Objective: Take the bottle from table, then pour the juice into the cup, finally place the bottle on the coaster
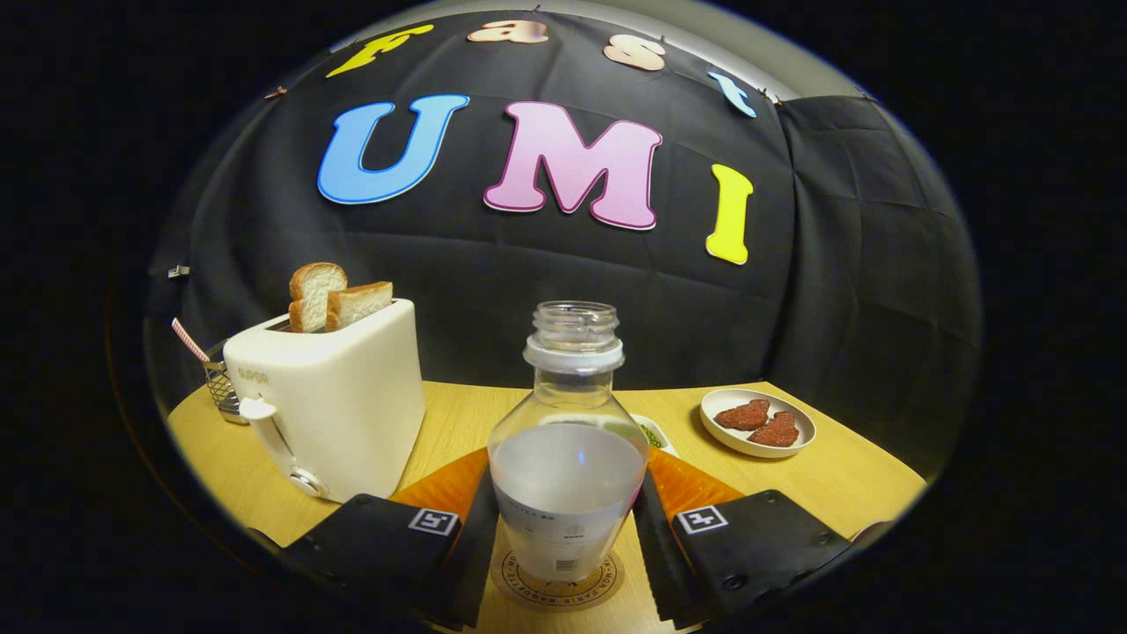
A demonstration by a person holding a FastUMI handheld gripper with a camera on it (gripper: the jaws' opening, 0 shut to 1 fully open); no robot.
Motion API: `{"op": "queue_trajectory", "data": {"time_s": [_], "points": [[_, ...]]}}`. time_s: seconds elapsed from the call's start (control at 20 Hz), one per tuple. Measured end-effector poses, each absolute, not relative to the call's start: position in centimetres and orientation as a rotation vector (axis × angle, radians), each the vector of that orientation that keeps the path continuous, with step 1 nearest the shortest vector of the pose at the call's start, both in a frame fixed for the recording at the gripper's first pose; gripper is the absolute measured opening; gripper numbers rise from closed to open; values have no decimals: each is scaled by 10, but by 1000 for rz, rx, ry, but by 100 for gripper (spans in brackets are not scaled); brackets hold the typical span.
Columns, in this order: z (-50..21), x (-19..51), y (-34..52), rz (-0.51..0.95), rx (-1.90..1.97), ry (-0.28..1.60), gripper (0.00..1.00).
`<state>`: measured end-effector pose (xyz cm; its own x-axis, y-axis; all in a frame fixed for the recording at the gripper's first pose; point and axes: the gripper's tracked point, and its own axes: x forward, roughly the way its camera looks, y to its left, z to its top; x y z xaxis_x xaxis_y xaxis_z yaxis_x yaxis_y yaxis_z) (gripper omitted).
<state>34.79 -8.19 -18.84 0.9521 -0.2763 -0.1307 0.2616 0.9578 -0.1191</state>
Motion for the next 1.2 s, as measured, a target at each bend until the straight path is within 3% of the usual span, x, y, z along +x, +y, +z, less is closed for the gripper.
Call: {"op": "queue_trajectory", "data": {"time_s": [0.65, 0.75, 0.85, 1.2], "points": [[-190, 327, -98, -338, 33, 135, 80], [-187, 325, -101, -349, 39, 136, 84], [-184, 324, -99, -339, 43, 134, 100], [-164, 272, -76, -308, 3, 160, 100]]}}
